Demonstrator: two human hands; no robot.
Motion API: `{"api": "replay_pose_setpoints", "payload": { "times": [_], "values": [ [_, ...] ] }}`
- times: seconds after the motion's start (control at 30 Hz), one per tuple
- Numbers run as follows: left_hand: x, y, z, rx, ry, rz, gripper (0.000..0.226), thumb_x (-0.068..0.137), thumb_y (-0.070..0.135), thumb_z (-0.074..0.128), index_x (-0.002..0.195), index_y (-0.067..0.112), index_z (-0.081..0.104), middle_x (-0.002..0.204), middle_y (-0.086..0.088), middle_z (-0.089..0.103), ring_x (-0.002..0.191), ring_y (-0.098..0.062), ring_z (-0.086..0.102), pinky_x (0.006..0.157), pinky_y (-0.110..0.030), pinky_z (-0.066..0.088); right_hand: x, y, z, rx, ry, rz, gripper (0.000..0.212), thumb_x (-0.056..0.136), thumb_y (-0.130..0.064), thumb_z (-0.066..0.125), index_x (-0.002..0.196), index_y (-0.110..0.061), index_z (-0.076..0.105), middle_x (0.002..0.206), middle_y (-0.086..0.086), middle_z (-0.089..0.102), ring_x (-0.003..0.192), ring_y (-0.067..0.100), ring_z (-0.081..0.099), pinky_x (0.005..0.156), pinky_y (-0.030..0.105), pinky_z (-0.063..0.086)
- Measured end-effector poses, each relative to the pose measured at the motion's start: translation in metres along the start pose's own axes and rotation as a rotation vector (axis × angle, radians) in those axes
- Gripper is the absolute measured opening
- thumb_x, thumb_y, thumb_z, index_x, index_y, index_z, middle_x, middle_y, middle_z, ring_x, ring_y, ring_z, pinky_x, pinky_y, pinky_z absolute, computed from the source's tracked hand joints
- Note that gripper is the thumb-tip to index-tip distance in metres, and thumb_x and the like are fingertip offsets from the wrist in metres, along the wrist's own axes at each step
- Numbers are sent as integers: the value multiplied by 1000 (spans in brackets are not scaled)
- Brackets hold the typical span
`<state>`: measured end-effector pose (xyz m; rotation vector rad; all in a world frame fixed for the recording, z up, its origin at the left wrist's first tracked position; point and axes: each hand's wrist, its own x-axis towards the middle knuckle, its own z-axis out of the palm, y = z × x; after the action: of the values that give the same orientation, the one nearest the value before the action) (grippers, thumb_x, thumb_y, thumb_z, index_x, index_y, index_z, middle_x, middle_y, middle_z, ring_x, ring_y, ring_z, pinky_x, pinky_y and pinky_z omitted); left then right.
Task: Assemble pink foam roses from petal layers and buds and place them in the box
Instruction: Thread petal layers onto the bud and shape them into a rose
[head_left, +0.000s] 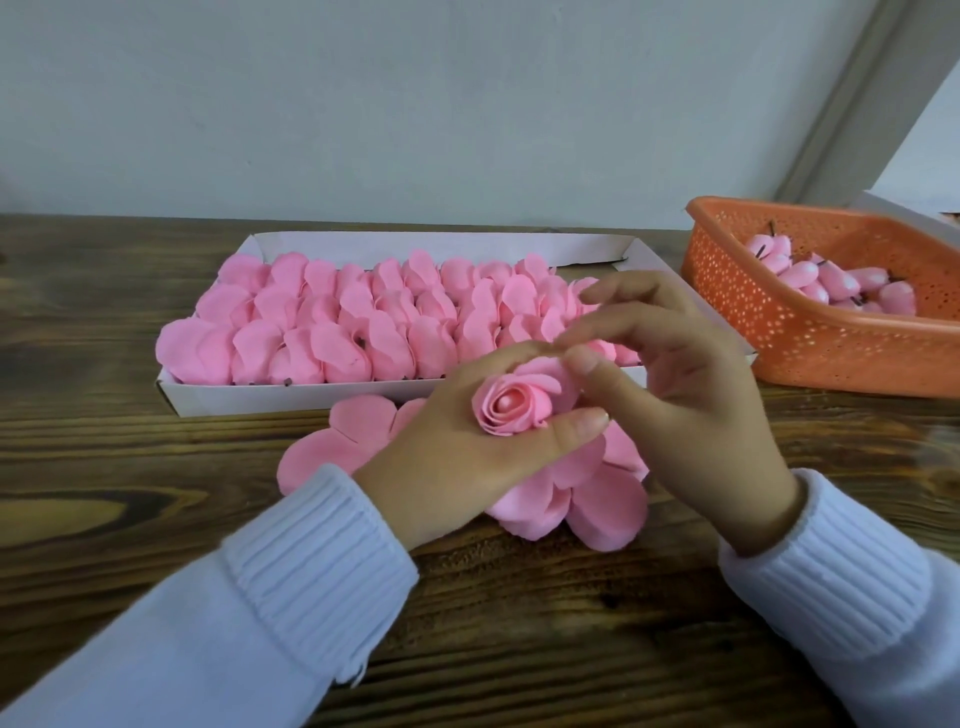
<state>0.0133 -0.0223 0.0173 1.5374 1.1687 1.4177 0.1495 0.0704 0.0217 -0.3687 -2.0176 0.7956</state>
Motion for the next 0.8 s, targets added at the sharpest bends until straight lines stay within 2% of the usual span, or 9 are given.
{"api": "replay_pose_setpoints", "payload": {
  "times": [0.07, 0.13, 0.3, 0.47, 0.53, 0.6, 0.7, 0.8],
  "values": [
    [1, -2, 0, 3, 1, 4, 14, 78, 24, 73, 79, 36, 64, 76, 14, 67, 79, -3, 65, 70, -16, 49, -1, -1, 2, -8, -24, -2, 11, 82, -13, 67, 84, -24, 67, 109, 10, 56, 113, 17, 53, 99, 38, 43],
    [1, -4, -2, 10, 6, 3, 15, 76, 22, 71, 81, 35, 65, 77, 12, 69, 80, -4, 66, 70, -17, 50, -2, -2, 3, -10, -30, -12, 14, 83, -11, 64, 83, -25, 65, 109, 9, 56, 112, 13, 53, 99, 31, 42],
    [0, -7, -3, 46, -3, 4, 15, 77, 21, 71, 90, 25, 66, 82, 6, 70, 83, -11, 68, 73, -23, 53, -1, -3, 4, -58, -33, -101, 10, 89, -17, 58, 86, -27, 59, 107, 1, 57, 110, 15, 54, 94, 28, 41],
    [1, -7, -3, 49, -40, 5, 36, 72, 29, 72, 96, 3, 64, 89, -18, 68, 89, -34, 65, 80, -44, 54, -1, -4, 5, -62, -55, -139, 9, 91, -17, 52, 87, -25, 56, 106, -2, 58, 106, 15, 56, 91, 31, 43],
    [1, -7, -2, 57, -49, 0, 28, 72, 24, 75, 90, 5, 64, 81, -12, 68, 80, -28, 65, 73, -37, 55, -1, -4, 5, -58, -61, -150, 10, 91, -16, 52, 87, -25, 56, 106, -2, 58, 106, 15, 56, 91, 32, 43],
    [1, -7, -1, 59, -56, 0, 12, 74, 13, 73, 81, 13, 63, 71, 2, 65, 70, -12, 62, 65, -23, 51, -1, -5, 5, -45, -63, -154, 12, 90, -16, 53, 87, -27, 56, 105, -2, 58, 105, 13, 56, 91, 29, 43],
    [0, -5, 1, 57, -64, 13, 8, 78, 9, 69, 81, 15, 64, 73, -2, 66, 71, -11, 62, 66, -20, 51, -1, -6, 7, 2, -74, -128, 11, 90, -16, 53, 92, -26, 56, 105, -1, 59, 105, 12, 56, 90, 30, 44],
    [-1, -3, 0, -1, -3, 19, 4, 82, 14, 69, 84, 11, 68, 72, -4, 67, 67, -7, 63, 60, -14, 50, -2, -7, 8, 205, -32, 28, 16, 94, -15, 52, 111, -15, 53, 109, 5, 60, 107, 12, 58, 87, 27, 49]
  ]
}}
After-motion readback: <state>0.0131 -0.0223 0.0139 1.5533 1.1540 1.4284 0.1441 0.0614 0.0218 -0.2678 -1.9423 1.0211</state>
